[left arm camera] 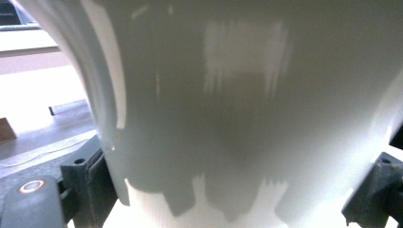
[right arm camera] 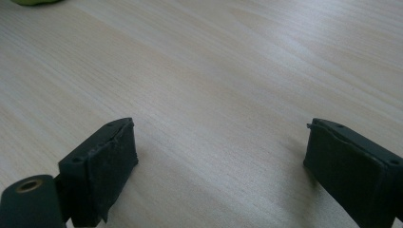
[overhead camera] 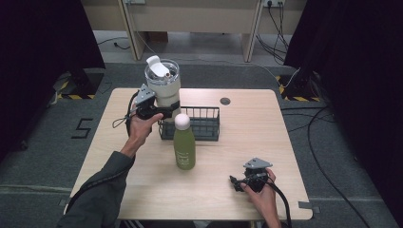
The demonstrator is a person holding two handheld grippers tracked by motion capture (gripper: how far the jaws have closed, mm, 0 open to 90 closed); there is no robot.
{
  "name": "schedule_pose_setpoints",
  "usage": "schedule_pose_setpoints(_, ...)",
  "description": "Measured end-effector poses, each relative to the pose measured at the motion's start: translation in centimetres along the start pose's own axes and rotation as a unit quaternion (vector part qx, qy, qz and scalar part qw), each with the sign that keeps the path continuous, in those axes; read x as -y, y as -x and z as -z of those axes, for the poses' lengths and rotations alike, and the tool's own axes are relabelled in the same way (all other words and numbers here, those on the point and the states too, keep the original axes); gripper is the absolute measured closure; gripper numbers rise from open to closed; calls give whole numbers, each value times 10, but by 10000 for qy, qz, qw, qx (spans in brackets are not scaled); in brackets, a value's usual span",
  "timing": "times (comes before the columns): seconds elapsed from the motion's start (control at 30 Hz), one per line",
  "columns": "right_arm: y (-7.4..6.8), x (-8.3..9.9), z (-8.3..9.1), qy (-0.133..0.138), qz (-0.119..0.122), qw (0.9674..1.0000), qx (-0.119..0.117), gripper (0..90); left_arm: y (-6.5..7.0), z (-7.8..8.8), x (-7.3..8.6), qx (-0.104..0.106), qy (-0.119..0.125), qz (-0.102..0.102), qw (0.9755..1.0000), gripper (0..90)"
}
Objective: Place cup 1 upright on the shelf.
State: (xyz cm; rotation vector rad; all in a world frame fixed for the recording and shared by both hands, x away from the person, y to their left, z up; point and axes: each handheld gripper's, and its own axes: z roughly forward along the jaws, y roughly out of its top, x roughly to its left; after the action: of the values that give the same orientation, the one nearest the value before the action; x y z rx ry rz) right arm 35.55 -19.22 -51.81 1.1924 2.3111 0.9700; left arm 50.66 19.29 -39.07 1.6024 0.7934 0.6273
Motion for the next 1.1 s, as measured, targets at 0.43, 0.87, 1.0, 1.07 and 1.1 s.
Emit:
schedule_pose_setpoints(0.43, 0, 0, 0, 1, -2, 10000, 1, 105, 2, -13, 8, 16, -34, 84, 10000, 111)
schedule_pose_setpoints(0.87, 0, 0, 0, 1, -1, 10000, 0, 105, 0, -21, 17, -21, -76, 50, 10000, 111)
schedule_pose_setpoints(1.0, 0, 0, 0, 2, 0, 10000, 0, 105, 0, -23, 22, -16, -112, 64, 9999, 111)
schedule_pose_setpoints(1.07, 0, 0, 0, 2, 0, 10000, 0, 105, -1, -23, 23, -20, -117, 55, 9999, 111)
schedule_pose_setpoints(1.1, 0, 0, 0, 1, 3, 10000, 3, 105, -1, -24, 25, -33, -128, 52, 9999, 111)
